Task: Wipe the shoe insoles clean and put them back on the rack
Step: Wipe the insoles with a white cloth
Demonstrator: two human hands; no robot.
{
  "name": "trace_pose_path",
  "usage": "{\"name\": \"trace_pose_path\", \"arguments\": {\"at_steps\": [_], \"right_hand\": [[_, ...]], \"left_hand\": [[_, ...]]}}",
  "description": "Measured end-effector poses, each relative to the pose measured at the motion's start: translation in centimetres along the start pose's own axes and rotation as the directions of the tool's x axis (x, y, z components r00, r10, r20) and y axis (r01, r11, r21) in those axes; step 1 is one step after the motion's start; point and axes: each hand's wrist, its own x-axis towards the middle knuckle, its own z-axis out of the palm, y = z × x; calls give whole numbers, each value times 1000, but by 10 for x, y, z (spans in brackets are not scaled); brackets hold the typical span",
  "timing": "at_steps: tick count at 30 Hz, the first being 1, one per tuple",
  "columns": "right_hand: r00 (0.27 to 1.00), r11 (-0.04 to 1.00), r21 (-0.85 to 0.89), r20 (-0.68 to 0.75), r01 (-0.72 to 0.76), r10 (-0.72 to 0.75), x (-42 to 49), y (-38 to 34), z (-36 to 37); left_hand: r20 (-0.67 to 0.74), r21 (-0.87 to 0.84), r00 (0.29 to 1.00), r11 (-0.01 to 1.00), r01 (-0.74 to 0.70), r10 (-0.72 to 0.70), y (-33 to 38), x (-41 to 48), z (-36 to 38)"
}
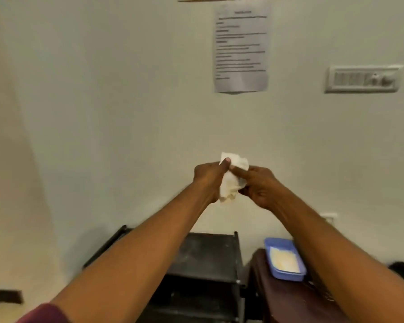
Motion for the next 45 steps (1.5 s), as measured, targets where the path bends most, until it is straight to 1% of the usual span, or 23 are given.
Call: {"name": "trace_pose_path", "arguments": {"at_steps": [4, 6, 8, 14, 17, 20, 22, 25, 29, 31, 33, 36, 38, 40, 43, 45], "right_hand": [[986, 999, 31, 164, -23, 18, -27, -3, 95], [968, 999, 33, 249, -44, 34, -38, 3, 144], [950, 998, 28, 309, -63, 51, -48, 10, 187], [864, 989, -15, 484, -150, 138, -90, 57, 308], [828, 978, -43, 526, -203, 195, -106, 92, 354], [797, 967, -83, 551, -241, 246, -115, 133, 392], [775, 955, -116, 561, -273, 290, -118, 169, 410], [728, 921, -203, 566, -332, 387, -119, 250, 433], [642, 833, -372, 531, -409, 553, -127, 379, 446], [590, 772, -450, 500, -448, 634, -130, 445, 445], [540, 713, -520, 469, -470, 699, -134, 504, 442], [463, 637, -591, 442, -494, 769, -143, 590, 432], [413, 592, -629, 427, -504, 804, -154, 640, 420], [373, 560, -679, 420, -475, 827, -168, 686, 405], [386, 537, -772, 407, -339, 828, -192, 742, 377], [378, 511, -822, 403, -252, 834, -208, 773, 359]], "left_hand": [[-151, -40, 983, 993, -115, 108, 44, -44, -92], [-237, -15, 961, 988, -153, 145, 59, -63, -141], [-287, 16, 943, 985, -170, 167, 68, -79, -185], [-457, 80, 868, 981, -176, 193, 67, -122, -314], [-546, 72, 824, 988, -134, 152, 50, -134, -368], [-649, 70, 753, 994, -80, 107, 24, -138, -423], [-697, 52, 713, 997, -52, 74, -5, -139, -462], [-769, -31, 639, 999, 9, -30, -83, -136, -529], [-833, -122, 509, 970, 208, -214, -214, -140, -606], [-835, -150, 471, 940, 305, -286, -279, -144, -633], [-835, -128, 448, 904, 407, -320, -338, -155, -650], [-845, -61, 405, 815, 577, -349, -430, -174, -669], [-852, -22, 366, 724, 690, -374, -486, -190, -674], [-858, 13, 334, 632, 775, -392, -541, -202, -673], [-848, 52, 311, 518, 854, -429, -610, -214, -657], [-833, 41, 284, 458, 888, -476, -647, -216, -645]]}}
